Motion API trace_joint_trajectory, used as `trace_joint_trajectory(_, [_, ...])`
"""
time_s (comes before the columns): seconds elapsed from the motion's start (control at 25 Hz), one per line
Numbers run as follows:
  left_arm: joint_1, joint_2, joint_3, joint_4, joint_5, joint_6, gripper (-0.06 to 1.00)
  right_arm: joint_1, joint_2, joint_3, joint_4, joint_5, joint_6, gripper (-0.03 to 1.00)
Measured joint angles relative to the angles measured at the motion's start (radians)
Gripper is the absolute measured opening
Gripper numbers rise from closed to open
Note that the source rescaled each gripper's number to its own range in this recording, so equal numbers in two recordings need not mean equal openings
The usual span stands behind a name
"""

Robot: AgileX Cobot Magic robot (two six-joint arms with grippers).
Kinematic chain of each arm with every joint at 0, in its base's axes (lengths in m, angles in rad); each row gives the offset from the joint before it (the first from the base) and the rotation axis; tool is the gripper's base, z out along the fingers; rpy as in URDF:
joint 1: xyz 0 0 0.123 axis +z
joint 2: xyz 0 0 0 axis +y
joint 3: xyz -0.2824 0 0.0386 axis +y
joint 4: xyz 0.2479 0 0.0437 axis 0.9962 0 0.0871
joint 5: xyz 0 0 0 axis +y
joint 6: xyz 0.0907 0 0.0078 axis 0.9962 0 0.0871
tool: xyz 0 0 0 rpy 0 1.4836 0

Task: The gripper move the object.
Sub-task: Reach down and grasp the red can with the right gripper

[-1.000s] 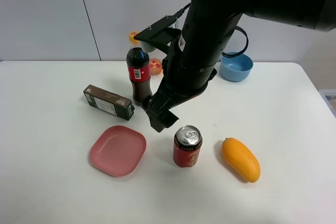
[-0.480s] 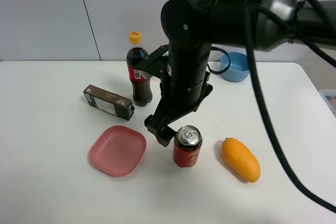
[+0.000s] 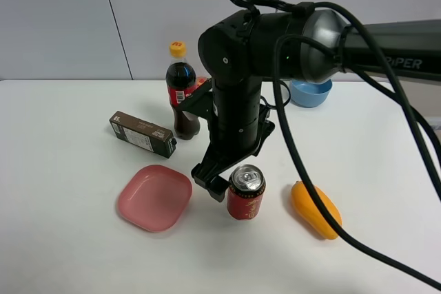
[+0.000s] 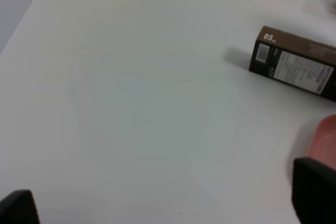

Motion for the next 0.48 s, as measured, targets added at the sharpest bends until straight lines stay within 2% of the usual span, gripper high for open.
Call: trace_joint_trajectory(0.48, [0.000,0.000,0.000,0.000,0.000,0.000,1.00,0.000,0.012,0.000,-0.037,0.000,0.000,1.00])
